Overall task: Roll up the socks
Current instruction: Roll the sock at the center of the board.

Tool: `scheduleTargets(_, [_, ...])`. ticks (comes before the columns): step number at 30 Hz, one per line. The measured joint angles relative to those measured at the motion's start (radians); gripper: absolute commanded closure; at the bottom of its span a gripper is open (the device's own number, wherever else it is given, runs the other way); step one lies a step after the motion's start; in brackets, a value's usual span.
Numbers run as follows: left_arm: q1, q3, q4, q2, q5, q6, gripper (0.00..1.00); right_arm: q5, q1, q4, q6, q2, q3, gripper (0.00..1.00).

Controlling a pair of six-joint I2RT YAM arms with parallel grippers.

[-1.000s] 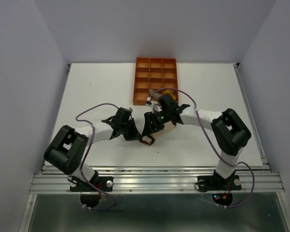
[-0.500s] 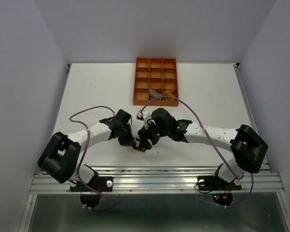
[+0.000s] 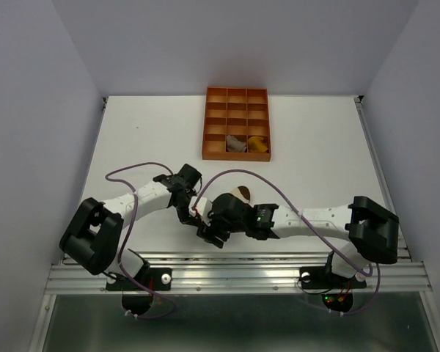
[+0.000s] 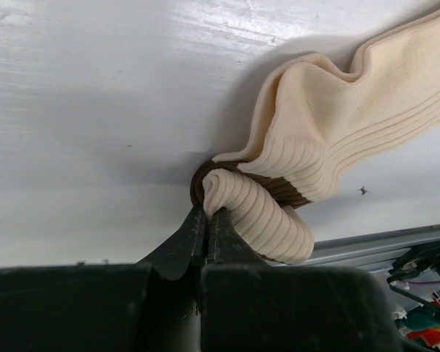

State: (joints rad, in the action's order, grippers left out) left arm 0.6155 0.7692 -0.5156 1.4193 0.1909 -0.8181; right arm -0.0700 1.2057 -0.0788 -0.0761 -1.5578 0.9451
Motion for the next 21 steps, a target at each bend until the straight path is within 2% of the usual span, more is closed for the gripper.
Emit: scheduleTargets(21, [0.0, 0.045, -0.069, 0.077, 0.055, -0.008, 1.0, 0.274, 0.081, 0.021, -0.082, -0.165, 0.0, 0.41])
